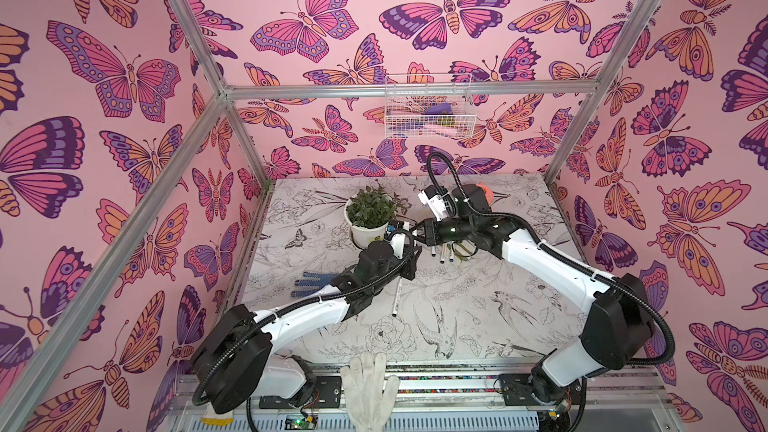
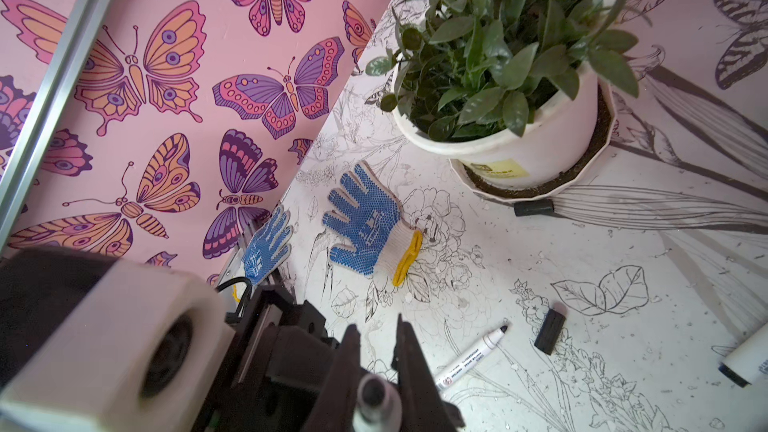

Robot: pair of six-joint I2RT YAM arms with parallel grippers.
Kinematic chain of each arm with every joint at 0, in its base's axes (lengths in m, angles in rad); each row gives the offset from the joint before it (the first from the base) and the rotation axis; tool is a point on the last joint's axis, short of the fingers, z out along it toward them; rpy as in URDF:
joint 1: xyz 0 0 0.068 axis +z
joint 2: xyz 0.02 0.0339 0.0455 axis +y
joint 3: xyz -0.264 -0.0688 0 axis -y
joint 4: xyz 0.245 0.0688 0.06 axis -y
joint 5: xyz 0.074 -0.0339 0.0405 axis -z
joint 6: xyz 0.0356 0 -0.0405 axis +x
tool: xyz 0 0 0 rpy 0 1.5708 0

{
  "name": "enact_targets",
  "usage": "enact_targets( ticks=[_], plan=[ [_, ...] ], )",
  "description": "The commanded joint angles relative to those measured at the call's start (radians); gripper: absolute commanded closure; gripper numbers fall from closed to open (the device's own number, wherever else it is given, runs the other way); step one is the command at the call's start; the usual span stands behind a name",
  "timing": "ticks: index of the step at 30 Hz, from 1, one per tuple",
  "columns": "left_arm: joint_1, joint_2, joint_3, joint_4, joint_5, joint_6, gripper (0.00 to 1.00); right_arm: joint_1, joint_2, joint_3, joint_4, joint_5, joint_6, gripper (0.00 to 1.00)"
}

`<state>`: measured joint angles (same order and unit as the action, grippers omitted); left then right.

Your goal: Insert the pens into the pen caps

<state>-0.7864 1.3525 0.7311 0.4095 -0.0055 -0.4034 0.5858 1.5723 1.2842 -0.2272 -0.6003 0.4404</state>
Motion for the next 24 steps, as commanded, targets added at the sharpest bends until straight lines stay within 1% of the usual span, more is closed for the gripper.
enact_targets(
  ticks=[1,2,3,5,6,8,9,11,12,18,20,24],
  plan=[
    [0.015,-0.021,0.012,0.007,-0.030,-0.003,1.00,0.005,-0.028,-0.003,-0.041,-0.012,-0.029,0.94],
    [0.021,-0.025,0.005,0.007,-0.043,-0.017,1.00,0.004,-0.030,-0.004,-0.042,-0.014,-0.031,0.87],
    [0.026,-0.030,-0.005,0.001,-0.073,-0.038,1.00,0.005,-0.034,-0.008,-0.042,-0.008,-0.032,0.76],
    [0.038,-0.039,-0.023,-0.027,-0.156,-0.089,1.00,0.005,-0.044,-0.015,-0.048,0.007,-0.040,0.60],
    [0.043,-0.047,-0.037,-0.045,-0.214,-0.121,1.00,0.004,-0.048,-0.021,-0.052,0.026,-0.046,0.56],
    [0.055,-0.062,-0.053,-0.111,-0.322,-0.192,1.00,0.004,-0.048,-0.029,-0.076,0.071,-0.060,0.51],
    [0.061,-0.069,-0.059,-0.157,-0.371,-0.228,1.00,0.004,-0.039,-0.028,-0.099,0.090,-0.072,0.50],
    [0.074,-0.070,-0.062,-0.240,-0.433,-0.278,1.00,0.009,-0.010,-0.019,-0.150,0.119,-0.104,0.48],
    [0.078,-0.110,-0.067,-0.267,-0.453,-0.290,1.00,0.016,0.019,-0.013,-0.182,0.140,-0.127,0.48],
    [0.085,-0.166,-0.106,-0.294,-0.495,-0.318,1.00,0.080,0.211,0.049,-0.342,0.228,-0.195,0.47],
    [0.085,-0.179,-0.116,-0.300,-0.504,-0.327,1.00,0.107,0.268,0.074,-0.363,0.260,-0.203,0.48],
    [0.087,-0.189,-0.126,-0.305,-0.504,-0.340,1.00,0.133,0.344,0.126,-0.382,0.373,-0.206,0.48]
  ],
)
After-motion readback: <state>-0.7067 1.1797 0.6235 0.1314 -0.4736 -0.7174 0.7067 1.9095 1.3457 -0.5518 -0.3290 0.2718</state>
